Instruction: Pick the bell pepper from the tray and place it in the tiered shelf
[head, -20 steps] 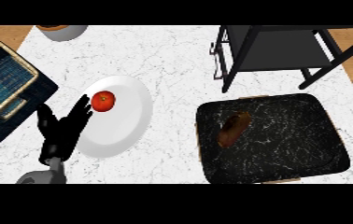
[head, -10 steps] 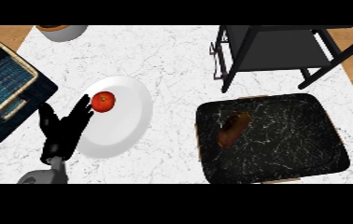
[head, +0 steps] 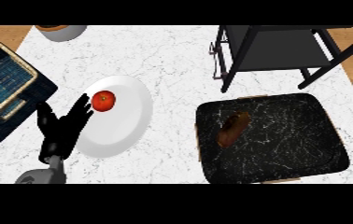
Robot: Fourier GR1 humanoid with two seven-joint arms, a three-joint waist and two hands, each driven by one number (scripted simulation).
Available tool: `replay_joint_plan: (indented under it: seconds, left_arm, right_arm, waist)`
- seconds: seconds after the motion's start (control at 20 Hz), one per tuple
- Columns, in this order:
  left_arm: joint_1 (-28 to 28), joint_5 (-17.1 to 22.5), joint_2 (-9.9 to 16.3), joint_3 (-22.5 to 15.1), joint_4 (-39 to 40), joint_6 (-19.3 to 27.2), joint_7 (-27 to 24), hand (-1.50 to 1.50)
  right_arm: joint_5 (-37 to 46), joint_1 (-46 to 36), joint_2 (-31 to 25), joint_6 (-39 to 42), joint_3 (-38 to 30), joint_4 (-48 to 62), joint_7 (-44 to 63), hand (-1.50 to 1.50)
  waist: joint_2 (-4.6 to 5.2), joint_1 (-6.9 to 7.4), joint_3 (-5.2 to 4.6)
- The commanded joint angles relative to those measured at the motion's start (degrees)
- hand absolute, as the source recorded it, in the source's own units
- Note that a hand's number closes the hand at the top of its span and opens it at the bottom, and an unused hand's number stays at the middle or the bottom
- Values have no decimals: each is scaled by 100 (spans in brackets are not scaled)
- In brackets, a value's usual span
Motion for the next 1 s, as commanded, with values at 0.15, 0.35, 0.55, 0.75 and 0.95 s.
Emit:
replay_joint_plan:
  seconds: [0.15, 0.35, 0.55, 0.75, 0.95]
  left_arm:
    - [230, -182, -184, -181, -26, 102, -40, 0]
    - [24, -55, 22, -14, -55, -51, 100, 0]
    - [321, 0, 33, 29, -48, -212, -185, 0]
    - [35, 18, -16, 72, 81, -153, -57, 0]
    - [183, -103, -72, 15, 140, -141, -214, 0]
  right_arm:
    - [146, 125, -479, -992, -152, -63, 163, -150]
    - [-143, 113, -1084, -1058, -593, 197, 188, -150]
    - [-465, 565, -1806, -599, -998, 571, -130, -150]
    - [-726, 578, -2476, 122, -1160, 797, -42, -150]
    - [-894, 854, -2801, 746, -1200, 995, -306, -150]
  waist:
    - [-3, -20, -14]
    - [16, 1, -11]
    - [42, 42, -5]
    - [34, 2, -7]
    - [32, 17, -7]
